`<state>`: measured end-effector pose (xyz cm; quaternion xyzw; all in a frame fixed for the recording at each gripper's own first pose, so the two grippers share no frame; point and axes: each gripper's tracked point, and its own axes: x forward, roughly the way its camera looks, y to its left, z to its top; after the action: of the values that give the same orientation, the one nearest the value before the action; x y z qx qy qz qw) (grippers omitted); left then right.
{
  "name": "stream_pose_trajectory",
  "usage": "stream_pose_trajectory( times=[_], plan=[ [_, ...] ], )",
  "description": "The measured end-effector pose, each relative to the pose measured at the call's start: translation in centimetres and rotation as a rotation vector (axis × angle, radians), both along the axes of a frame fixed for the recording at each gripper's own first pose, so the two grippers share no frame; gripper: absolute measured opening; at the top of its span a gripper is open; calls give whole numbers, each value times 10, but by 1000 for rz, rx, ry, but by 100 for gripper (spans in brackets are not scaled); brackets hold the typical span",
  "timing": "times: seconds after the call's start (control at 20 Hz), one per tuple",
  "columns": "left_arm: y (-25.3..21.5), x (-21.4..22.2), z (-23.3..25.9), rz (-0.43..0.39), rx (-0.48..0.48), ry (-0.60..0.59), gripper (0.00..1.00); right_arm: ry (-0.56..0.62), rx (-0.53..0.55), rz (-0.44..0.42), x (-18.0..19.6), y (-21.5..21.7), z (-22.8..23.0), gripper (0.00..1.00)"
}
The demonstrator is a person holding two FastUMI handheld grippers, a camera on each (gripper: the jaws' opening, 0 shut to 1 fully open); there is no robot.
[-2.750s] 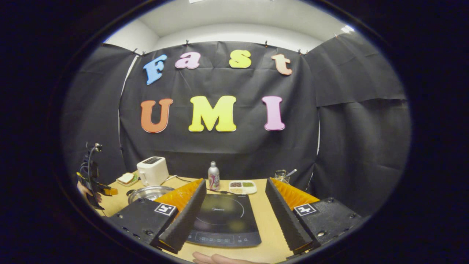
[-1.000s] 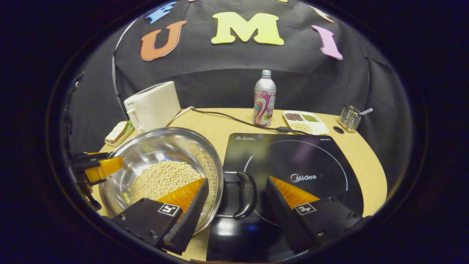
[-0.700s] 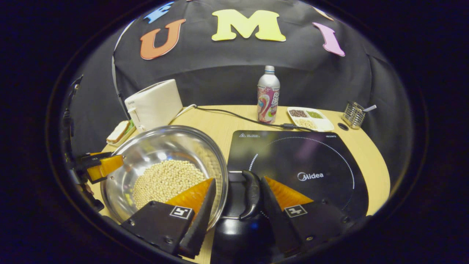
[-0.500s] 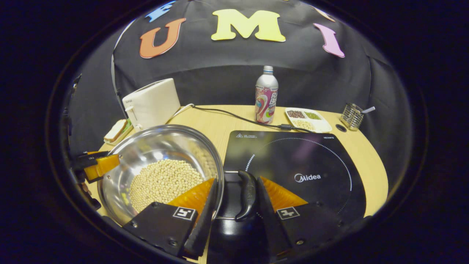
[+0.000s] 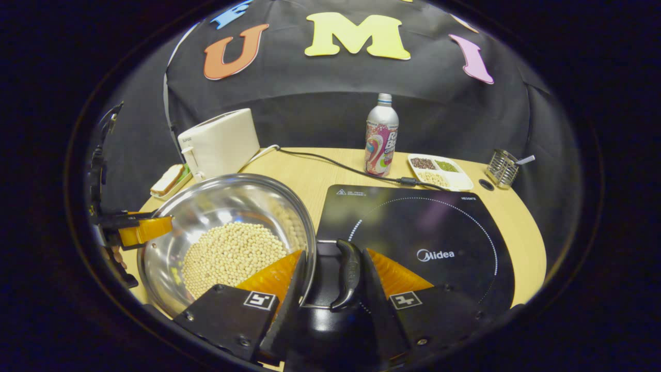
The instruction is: First push the handle of the pot to place it horizontally, then grasp the pot with both hands and set it on the induction cooktop.
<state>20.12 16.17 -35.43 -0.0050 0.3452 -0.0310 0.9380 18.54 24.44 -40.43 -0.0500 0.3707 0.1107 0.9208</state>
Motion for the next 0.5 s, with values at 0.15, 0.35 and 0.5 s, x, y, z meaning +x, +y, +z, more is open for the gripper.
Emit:
stream_pose_trajectory(
  times=[0.15, 0.35, 0.5],
  plan=[
    [-1, 0, 0, -8, -11, 32, 61, 12, -21, 8, 1, 0, 1, 65],
    [1, -14, 5, 17, -9, 87, 60, 64, -18, 24, -7, 3, 4, 61],
    [5, -23, 20, 32, -7, 83, 70, 64, -4, 42, -13, 5, 17, 58]
  ],
)
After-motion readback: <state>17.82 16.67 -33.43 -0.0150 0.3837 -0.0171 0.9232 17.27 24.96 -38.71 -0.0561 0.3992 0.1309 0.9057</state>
